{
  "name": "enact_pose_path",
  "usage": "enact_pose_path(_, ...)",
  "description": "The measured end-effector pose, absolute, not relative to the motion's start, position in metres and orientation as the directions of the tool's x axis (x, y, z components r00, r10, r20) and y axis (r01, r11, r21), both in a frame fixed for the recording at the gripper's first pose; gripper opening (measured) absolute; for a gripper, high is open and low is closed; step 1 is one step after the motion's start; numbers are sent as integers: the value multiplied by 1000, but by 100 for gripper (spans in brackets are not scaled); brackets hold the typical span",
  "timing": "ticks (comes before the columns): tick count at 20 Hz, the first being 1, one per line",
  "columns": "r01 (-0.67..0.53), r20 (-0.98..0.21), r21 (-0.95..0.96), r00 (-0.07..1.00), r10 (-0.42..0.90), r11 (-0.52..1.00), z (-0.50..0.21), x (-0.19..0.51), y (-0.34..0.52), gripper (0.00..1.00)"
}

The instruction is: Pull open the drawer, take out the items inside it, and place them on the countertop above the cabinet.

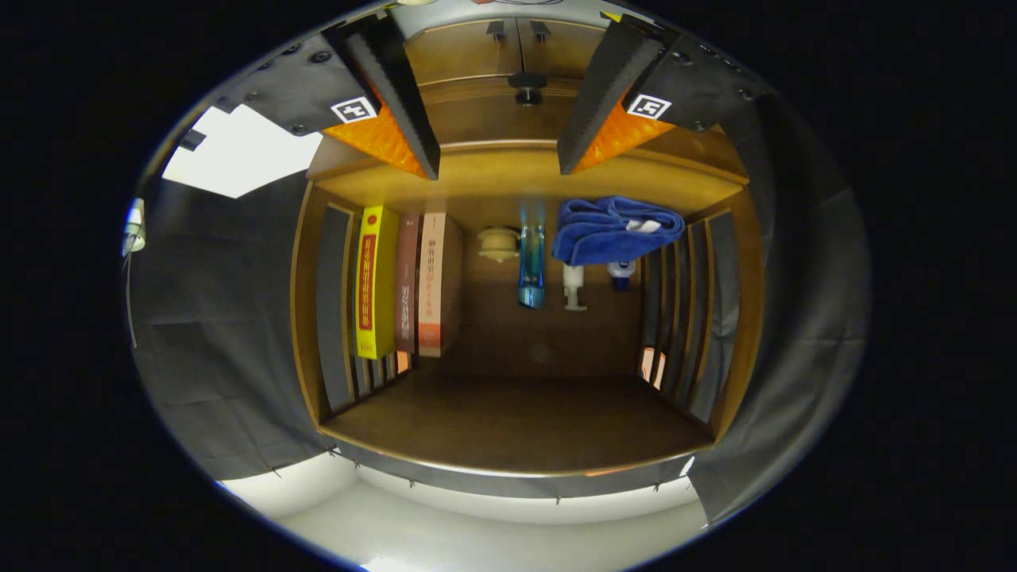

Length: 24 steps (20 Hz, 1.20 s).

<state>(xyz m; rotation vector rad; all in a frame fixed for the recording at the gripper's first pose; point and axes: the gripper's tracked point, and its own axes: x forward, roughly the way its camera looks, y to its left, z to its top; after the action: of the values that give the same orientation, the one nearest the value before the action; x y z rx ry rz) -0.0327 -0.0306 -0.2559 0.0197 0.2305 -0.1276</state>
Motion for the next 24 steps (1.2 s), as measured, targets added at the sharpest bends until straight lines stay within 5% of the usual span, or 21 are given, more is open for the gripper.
enact_pose_path(12,110,-383,28,919,-91,994,-372,-38,-11,98)
enact_pose_path(17,95,-426,36,902,-70,995,-402,-33,-3,87)
enact_pose_path(24,65,-448,35,893,-43,997,-416,-24,6,60)
